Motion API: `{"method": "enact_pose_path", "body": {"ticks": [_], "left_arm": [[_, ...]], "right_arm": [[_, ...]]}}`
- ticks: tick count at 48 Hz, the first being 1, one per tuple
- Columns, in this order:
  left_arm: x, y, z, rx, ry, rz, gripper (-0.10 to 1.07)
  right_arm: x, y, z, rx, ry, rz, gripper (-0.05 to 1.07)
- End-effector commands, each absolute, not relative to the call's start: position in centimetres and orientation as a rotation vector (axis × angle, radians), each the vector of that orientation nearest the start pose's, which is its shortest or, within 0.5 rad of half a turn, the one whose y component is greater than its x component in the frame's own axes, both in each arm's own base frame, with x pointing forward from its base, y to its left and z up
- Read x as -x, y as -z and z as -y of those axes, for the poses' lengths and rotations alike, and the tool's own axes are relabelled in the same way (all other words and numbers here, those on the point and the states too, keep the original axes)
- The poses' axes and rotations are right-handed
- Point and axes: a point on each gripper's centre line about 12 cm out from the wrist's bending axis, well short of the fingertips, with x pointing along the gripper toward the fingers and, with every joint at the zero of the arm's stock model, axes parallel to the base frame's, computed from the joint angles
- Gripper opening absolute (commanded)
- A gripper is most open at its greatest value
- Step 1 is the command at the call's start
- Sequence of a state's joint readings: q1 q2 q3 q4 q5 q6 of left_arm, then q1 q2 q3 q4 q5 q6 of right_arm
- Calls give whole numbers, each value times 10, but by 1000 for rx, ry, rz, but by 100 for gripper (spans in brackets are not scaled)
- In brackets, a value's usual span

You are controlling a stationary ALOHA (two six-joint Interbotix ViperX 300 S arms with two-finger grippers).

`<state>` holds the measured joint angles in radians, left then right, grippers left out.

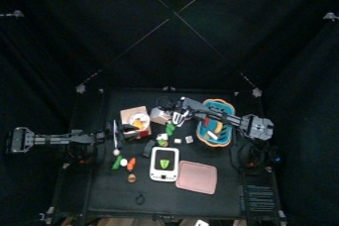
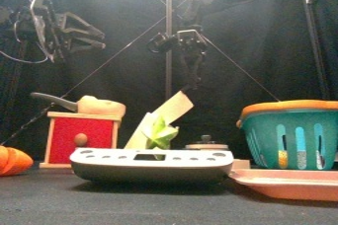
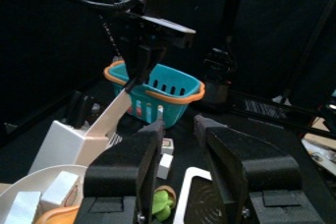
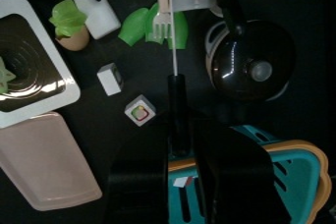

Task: Put cleaver in holder

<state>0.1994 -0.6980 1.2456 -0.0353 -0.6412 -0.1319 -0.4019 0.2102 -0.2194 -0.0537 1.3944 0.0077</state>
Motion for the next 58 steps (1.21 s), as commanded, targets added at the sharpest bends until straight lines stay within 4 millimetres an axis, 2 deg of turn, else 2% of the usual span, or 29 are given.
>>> {"method": "enact_pose_path", "body": {"ticks": [1,22,37,58], "left_arm": [[-223,-253,-48,149,-215,120,74],[-223,-252,-48,151,-216,111,74],[-223,-252,-48,151,-215,106,74],[-223,-251,-48,152,-215,105,74]], "right_arm": [[-405,-314,183,-237,392,-1308,49],[-405,-314,185,-253,391,-1330,49],[-409,-329,189,-248,400,-1284,49],[-416,-330,195,-247,411,-1233,50]]}}
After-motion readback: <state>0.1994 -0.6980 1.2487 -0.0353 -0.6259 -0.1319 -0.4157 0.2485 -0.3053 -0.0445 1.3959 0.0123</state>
